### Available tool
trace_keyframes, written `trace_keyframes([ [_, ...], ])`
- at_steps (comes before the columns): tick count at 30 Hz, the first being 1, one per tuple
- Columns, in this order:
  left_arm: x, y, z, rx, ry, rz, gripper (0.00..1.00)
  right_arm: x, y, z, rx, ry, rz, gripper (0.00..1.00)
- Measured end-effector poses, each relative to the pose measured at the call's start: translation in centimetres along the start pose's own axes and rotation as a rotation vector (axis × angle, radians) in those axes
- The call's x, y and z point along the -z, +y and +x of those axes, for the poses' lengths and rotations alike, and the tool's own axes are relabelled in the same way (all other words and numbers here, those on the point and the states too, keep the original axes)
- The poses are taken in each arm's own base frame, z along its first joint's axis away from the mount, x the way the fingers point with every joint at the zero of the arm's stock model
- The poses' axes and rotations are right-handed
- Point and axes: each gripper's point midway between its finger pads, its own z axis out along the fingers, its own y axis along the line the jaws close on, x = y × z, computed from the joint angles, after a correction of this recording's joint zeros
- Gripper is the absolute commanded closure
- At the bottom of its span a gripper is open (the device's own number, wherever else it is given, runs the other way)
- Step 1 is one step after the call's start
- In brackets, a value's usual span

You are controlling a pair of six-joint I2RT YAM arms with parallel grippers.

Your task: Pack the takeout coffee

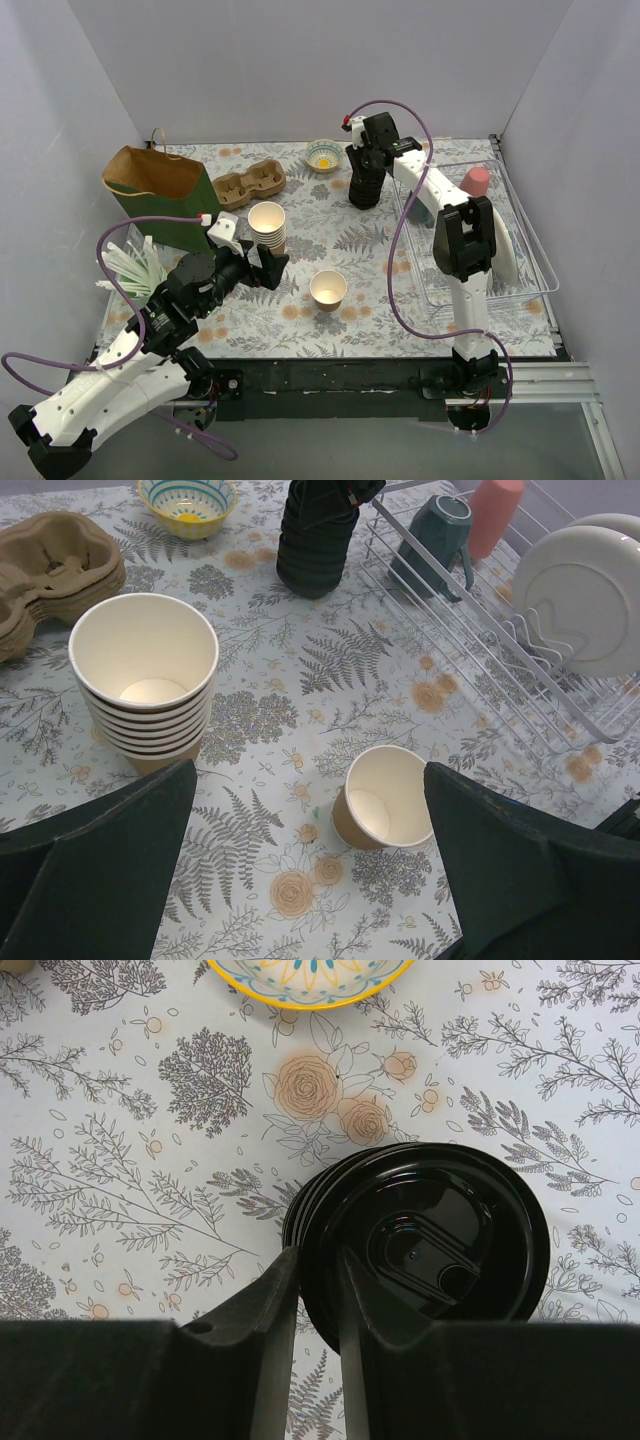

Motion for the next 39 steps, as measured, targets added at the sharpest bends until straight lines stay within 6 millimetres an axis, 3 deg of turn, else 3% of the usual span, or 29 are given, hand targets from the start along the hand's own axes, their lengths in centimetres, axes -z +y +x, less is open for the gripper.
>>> trace_keyframes([
  [6, 0.0, 0.0, 0.0, -0.003, 0.001, 0.000, 0.02, 0.3, -0.1, -0.3, 0.000, -0.008, 0.003, 0.69],
  [9, 0.0, 0.0, 0.0, -0.004, 0.001, 0.000, 0.02, 0.3, -0.2, -0.3, -0.001, -0.008, 0.005, 0.76],
  [21, 0.0, -0.1, 0.0, -0.004, 0.002, 0.004, 0.02, 0.6, -0.3, -1.0, -0.003, -0.024, 0.011, 0.74],
  [30, 0.0, -0.1, 0.1, -0.005, 0.004, 0.008, 0.02, 0.9, -0.4, -1.7, -0.005, -0.040, 0.017, 0.82],
  [39, 0.0, -0.2, 0.1, -0.005, 0.006, 0.015, 0.02, 1.5, -0.4, -2.3, -0.016, -0.047, 0.024, 0.81],
])
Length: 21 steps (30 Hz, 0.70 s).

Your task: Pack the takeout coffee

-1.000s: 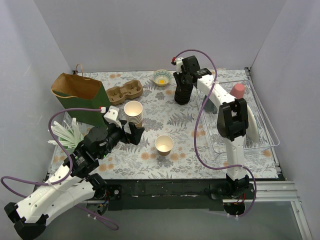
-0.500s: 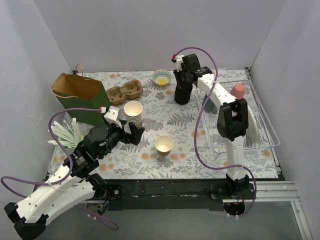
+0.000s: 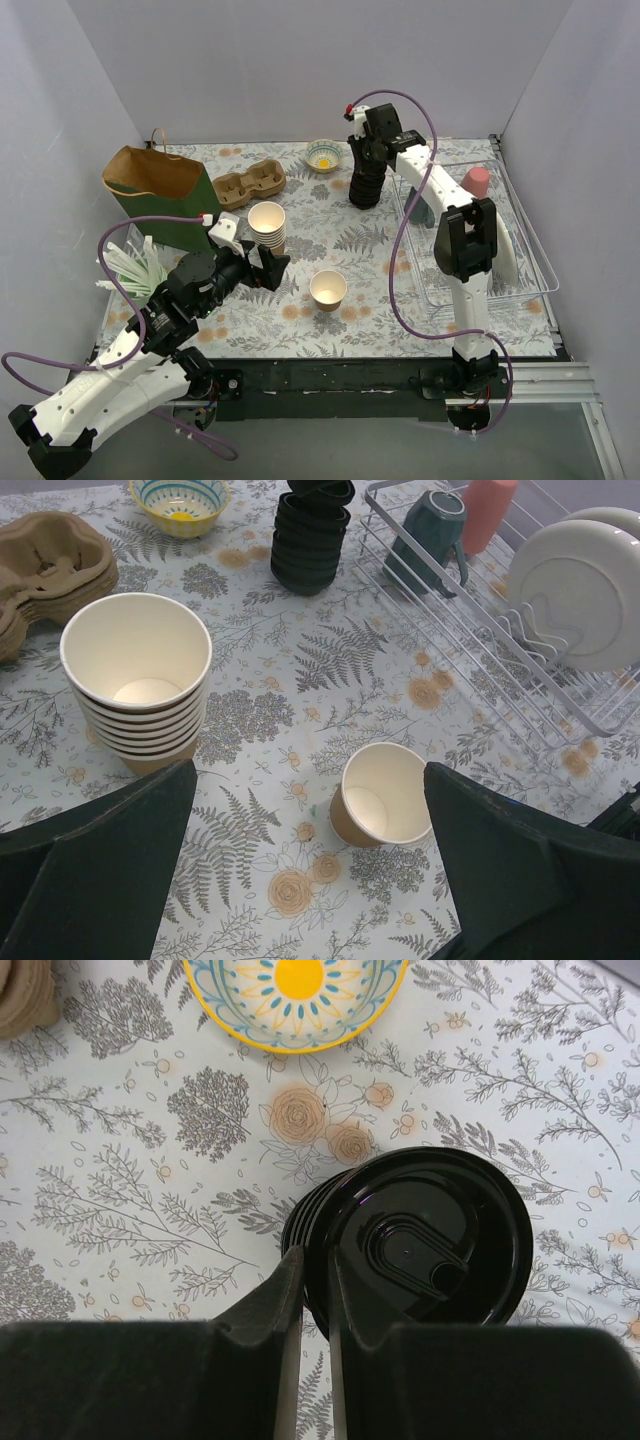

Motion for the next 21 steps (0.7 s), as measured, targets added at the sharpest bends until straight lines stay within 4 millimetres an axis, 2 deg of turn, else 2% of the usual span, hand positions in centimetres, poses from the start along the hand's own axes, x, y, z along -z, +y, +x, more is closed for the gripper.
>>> trace_keyframes([
  [4, 0.0, 0.0, 0.0, 0.000, 0.000, 0.000, 0.02, 1.4, 0.2, -1.4, -0.011, -0.033, -0.006, 0.82],
  [8, 0.1, -0.1, -0.2, 0.022, -0.006, 0.001, 0.03, 4.6, 1.7, -3.6, -0.029, -0.100, -0.070, 0.82],
  [11, 0.4, -1.1, -0.4, 0.057, -0.012, 0.053, 0.04, 8.8, 4.3, -4.9, -0.057, -0.178, -0.190, 0.81],
  [13, 0.7, -2.1, -0.8, 0.083, -0.019, 0.103, 0.05, 12.3, 6.5, -5.4, -0.089, -0.238, -0.285, 0.81],
  [18, 0.8, -4.4, -2.3, 0.101, -0.048, 0.216, 0.06, 21.7, 12.7, -6.0, -0.163, -0.430, -0.620, 0.81],
  [21, 0.7, -5.1, -4.0, 0.111, -0.066, 0.231, 0.09, 26.9, 16.2, -5.2, -0.187, -0.512, -0.863, 0.81],
])
